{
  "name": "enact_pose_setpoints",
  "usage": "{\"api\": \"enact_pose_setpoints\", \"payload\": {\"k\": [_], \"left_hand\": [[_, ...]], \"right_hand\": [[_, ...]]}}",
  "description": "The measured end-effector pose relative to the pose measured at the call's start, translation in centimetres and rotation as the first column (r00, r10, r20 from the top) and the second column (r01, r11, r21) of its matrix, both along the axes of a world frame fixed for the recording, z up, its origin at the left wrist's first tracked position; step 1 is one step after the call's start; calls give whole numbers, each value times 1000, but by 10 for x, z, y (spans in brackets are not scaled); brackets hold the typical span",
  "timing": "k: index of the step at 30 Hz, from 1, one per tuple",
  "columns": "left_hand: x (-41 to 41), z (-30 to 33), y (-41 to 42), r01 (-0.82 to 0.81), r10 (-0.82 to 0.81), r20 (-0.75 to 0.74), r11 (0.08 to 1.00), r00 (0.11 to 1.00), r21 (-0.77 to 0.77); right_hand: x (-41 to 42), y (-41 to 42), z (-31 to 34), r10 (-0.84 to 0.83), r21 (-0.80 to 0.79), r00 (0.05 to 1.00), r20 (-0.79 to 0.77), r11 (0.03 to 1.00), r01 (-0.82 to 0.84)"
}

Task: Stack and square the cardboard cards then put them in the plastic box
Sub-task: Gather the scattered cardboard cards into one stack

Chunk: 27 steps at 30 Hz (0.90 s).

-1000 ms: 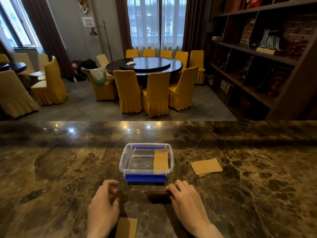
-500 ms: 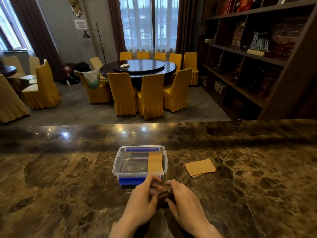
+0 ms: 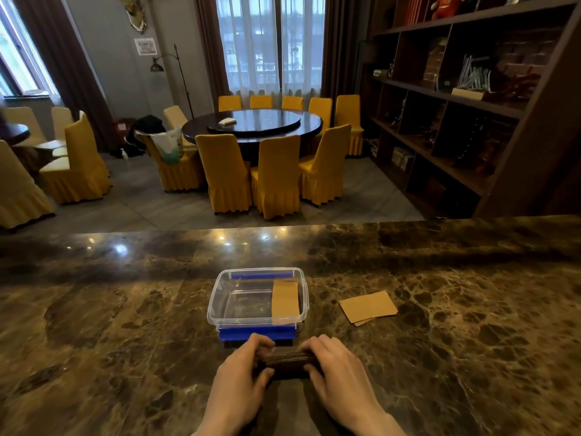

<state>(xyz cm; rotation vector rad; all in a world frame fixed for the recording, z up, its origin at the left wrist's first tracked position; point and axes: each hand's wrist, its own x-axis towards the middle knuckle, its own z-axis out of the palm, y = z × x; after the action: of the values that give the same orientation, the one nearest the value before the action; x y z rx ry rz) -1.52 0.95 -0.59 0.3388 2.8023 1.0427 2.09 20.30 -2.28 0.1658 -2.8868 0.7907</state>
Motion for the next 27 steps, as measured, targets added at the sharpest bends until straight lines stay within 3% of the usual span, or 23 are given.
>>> {"api": "enact_pose_setpoints", "payload": {"k": [4, 6, 8, 9, 11, 14, 16, 19, 22, 24, 27], "left_hand": [[2, 10, -7, -98, 98, 2, 995, 995, -9], [1, 18, -21, -151, 166, 60, 968, 984, -200], [0, 22, -36, -159, 265, 202, 891, 943, -426], [0, 21, -42, -158, 317, 288, 872, 904, -463], [3, 17, -49, -180, 352, 385, 891, 853, -416], [15, 13, -51, -139, 267, 429, 942, 863, -306], [16, 17, -46, -133, 225, 396, 960, 890, -246], [-1, 24, -34, -246, 320, 345, 939, 882, -240], [-11, 34, -30, -366, 363, 158, 930, 919, -5], [-16, 43, -16, -305, 298, 70, 944, 952, 122], [-20, 42, 16, -96, 86, 63, 982, 994, 161]], "right_hand": [[-3, 5, 1, 3, 7, 1000, 8, 1000, -4], [-4, 7, 1, 1, -6, 1000, 8, 1000, -1], [-6, 6, 0, -5, -21, 1000, 6, 1000, 5], [-7, 6, 0, -5, -25, 1000, 7, 1000, 6], [-8, 5, 0, -2, -35, 1000, 11, 999, 2], [-9, 8, 0, 11, -36, 1000, 23, 999, -10], [-8, 11, 0, 20, -40, 999, 28, 999, -19], [-8, 20, 3, 47, -45, 998, 41, 998, -45], [-10, 26, 8, 102, -40, 994, 48, 994, -100], [-12, 29, 11, 138, -32, 989, 51, 990, -136], [-13, 31, 12, 139, -60, 990, 38, 989, -136]]}}
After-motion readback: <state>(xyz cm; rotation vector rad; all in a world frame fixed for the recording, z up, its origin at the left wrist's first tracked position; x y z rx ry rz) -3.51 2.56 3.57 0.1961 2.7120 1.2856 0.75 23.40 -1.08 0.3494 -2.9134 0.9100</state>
